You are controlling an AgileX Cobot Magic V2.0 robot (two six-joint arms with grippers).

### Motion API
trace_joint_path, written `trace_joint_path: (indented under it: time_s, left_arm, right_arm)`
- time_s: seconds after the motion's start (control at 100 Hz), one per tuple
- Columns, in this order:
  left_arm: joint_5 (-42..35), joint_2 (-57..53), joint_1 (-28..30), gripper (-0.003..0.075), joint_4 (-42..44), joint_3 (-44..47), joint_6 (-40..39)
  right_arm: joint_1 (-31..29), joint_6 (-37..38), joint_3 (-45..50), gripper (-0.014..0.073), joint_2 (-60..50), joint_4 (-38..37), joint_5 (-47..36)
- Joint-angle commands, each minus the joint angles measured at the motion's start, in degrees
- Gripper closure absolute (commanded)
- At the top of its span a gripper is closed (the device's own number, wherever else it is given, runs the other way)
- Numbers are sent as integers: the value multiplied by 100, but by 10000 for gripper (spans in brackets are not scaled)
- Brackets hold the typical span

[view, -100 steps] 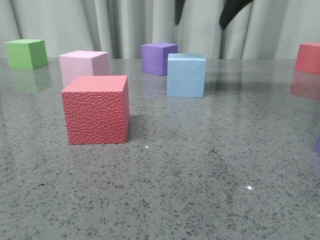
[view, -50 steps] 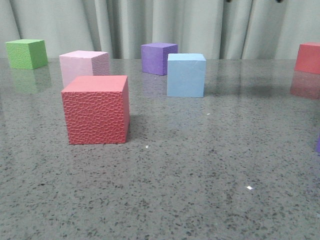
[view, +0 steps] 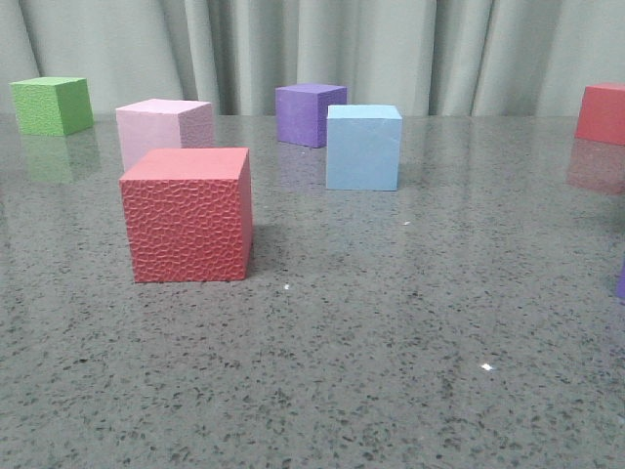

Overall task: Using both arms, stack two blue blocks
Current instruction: 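Open the right gripper and lift it away from the cube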

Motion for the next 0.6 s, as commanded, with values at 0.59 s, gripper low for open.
trace_joint_path:
  time_s: [0.59]
  left_arm:
    - [-356,70,-12,101,-107,-185,-8]
  right_arm:
    - [-45,-71,1733,14,-2505,-581,-404]
